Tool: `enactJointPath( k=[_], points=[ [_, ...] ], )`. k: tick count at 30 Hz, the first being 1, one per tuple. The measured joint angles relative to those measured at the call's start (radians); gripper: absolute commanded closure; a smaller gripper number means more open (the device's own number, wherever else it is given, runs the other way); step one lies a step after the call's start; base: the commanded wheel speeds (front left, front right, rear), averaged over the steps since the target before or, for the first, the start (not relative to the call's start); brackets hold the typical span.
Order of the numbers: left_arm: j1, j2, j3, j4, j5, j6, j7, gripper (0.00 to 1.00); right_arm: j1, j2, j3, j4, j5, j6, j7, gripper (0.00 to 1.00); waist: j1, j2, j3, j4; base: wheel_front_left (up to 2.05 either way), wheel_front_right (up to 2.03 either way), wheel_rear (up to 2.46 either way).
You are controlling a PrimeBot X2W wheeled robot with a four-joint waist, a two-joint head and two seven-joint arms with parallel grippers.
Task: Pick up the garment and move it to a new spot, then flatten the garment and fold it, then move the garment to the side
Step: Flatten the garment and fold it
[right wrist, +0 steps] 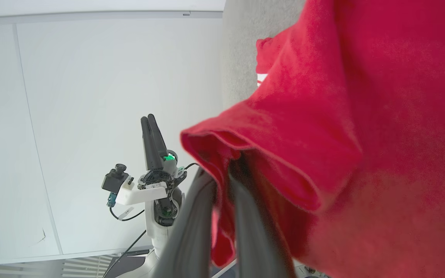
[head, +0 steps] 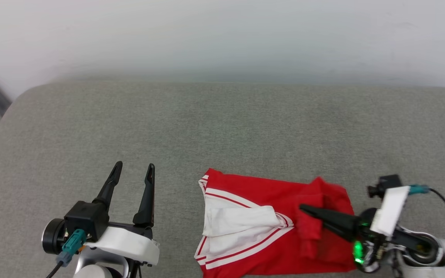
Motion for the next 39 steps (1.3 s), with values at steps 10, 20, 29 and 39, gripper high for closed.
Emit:
enactJointPath(
  k=[10, 20, 29, 39],
  points=[
    [-0.046, -0.014, -0.016, 0.01, 0.0, -0.015, 0.006, 0.0, -0.07, 0.002, 0.397, 0.085, 0.069, 0.0, -0.286, 1.0, 0.0, 0.0, 0.033, 0.057, 0.0, 0.0, 0.0],
    [-0.071, -0.028, -0.019, 0.053, -0.002, -0.026, -0.011, 0.0, -0.141, 0.002, 0.566, 0.159, 0.008, 0.0, -0.507, 0.0, 0.0001, 0.0, 0.065, 0.067, 0.0, 0.0, 0.0],
    [-0.07, -0.029, -0.01, 0.08, -0.01, -0.027, -0.02, 0.0, -0.209, -0.114, 0.77, -0.011, -0.211, 0.0, -0.597, 0.0, 0.0001, 0.0, 0.044, 0.036, 0.0, 0.0, 0.0],
    [-0.042, -0.031, 0.013, 0.103, -0.03, -0.02, -0.028, 0.0, -0.222, -0.29, 0.756, -0.007, -0.55, 0.0, -0.887, 0.0, 0.0001, 0.0, 0.018, -0.019, 0.0, 0.0, 0.0]
  ],
)
